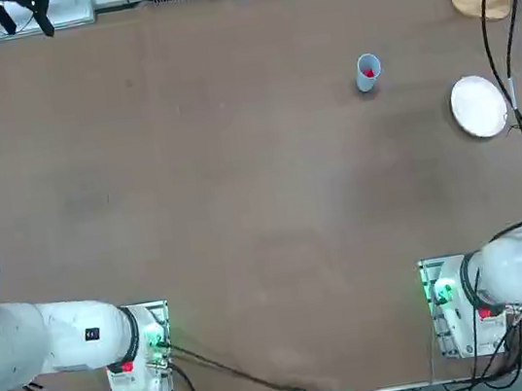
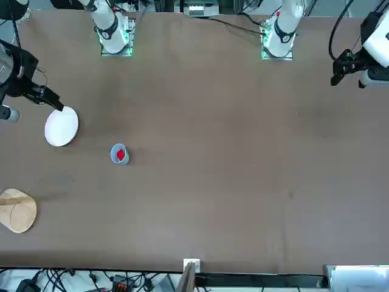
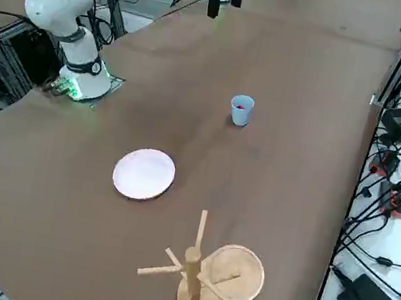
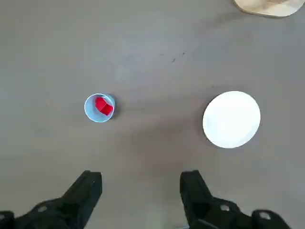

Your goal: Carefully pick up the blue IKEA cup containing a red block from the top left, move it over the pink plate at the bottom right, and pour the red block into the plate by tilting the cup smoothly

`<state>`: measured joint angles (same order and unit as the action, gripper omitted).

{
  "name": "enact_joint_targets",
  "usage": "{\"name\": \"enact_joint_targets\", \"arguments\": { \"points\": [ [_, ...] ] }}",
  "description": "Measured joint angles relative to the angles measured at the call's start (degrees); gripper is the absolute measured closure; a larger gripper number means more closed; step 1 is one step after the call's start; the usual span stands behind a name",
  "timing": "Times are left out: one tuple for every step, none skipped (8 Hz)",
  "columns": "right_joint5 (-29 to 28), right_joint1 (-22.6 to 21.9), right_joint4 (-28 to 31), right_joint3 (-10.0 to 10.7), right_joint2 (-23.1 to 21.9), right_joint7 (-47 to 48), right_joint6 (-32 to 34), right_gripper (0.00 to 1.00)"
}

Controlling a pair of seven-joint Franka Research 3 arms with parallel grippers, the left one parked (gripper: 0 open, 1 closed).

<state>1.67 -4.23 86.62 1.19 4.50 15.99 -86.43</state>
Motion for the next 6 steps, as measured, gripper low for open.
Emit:
{"name": "enact_joint_targets", "arguments": {
  "points": [
    [0.0, 0.0, 0.0, 0.0, 0.0, 0.0, 0.0, 0.00],
    [0.0, 0.0, 0.0, 0.0, 0.0, 0.0, -0.1, 0.00],
    [0.0, 0.1, 0.1, 0.1, 0.0, 0.1, -1.0, 0.00],
    [0.0, 0.2, 0.6, 0.1, 0.3, 0.2, -2.8, 0.00],
    [0.0, 0.2, 1.9, 0.1, 0.8, 0.2, -4.2, 0.00],
    [0.0, 0.1, 3.0, -0.1, 1.8, 0.2, -5.5, 0.00]
  ]
}}
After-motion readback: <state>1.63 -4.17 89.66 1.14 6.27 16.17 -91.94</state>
